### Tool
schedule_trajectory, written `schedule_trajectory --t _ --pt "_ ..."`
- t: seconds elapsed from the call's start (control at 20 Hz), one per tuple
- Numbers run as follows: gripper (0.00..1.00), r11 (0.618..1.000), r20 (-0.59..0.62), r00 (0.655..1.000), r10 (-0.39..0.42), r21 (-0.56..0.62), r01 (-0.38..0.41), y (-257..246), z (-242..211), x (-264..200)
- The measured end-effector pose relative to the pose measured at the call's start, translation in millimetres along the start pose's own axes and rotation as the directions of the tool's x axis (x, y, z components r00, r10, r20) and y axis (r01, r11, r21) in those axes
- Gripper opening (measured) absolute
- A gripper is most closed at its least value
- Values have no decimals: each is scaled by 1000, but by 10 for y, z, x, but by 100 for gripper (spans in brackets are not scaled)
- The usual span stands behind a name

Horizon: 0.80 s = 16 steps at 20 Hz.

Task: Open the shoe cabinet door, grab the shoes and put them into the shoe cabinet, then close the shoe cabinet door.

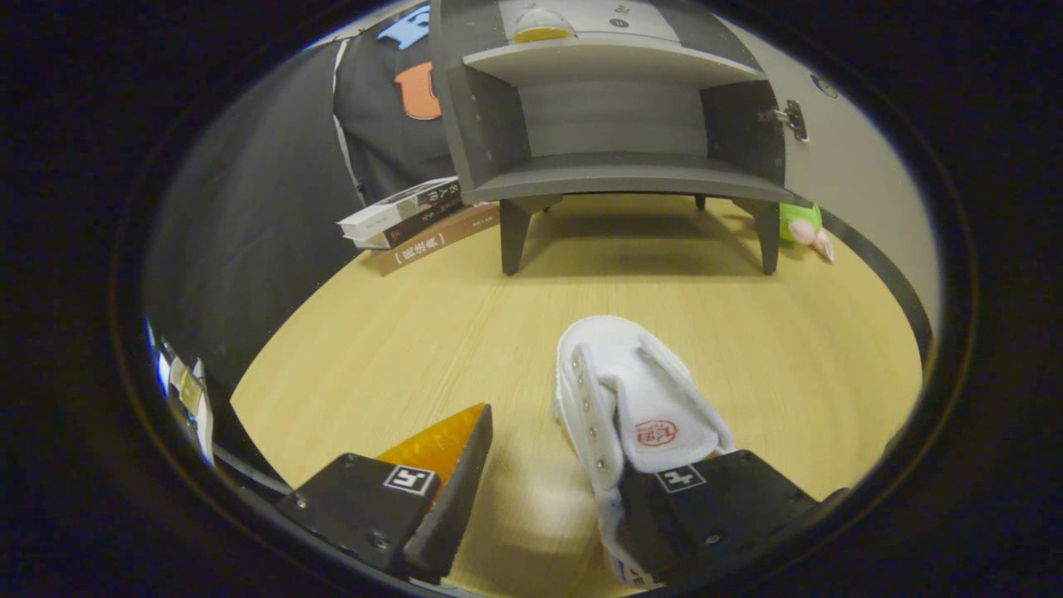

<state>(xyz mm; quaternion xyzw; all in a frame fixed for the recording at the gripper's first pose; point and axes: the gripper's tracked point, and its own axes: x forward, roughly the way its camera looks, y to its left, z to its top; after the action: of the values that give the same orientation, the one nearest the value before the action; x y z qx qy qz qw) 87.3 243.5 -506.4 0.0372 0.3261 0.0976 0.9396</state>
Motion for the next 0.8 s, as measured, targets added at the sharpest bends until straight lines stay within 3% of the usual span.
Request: schedule_trajectory --t 0.1,0.15,0.2,0.3,0.55,0.8 --pt "57 998 -34 998 -51 24 52 -134 -32 15" --pt "36 998 -41 998 -55 37 57 -167 -16 -12" --pt "25 998 -59 997 -45 37 47 -145 -25 2" --pt "16 998 -67 997 -44 43 47 -143 24 -35" --pt "13 996 -34 998 -58 58 60 -213 235 -353" --pt "13 994 70 995 -71 92 64 -276 786 -807"
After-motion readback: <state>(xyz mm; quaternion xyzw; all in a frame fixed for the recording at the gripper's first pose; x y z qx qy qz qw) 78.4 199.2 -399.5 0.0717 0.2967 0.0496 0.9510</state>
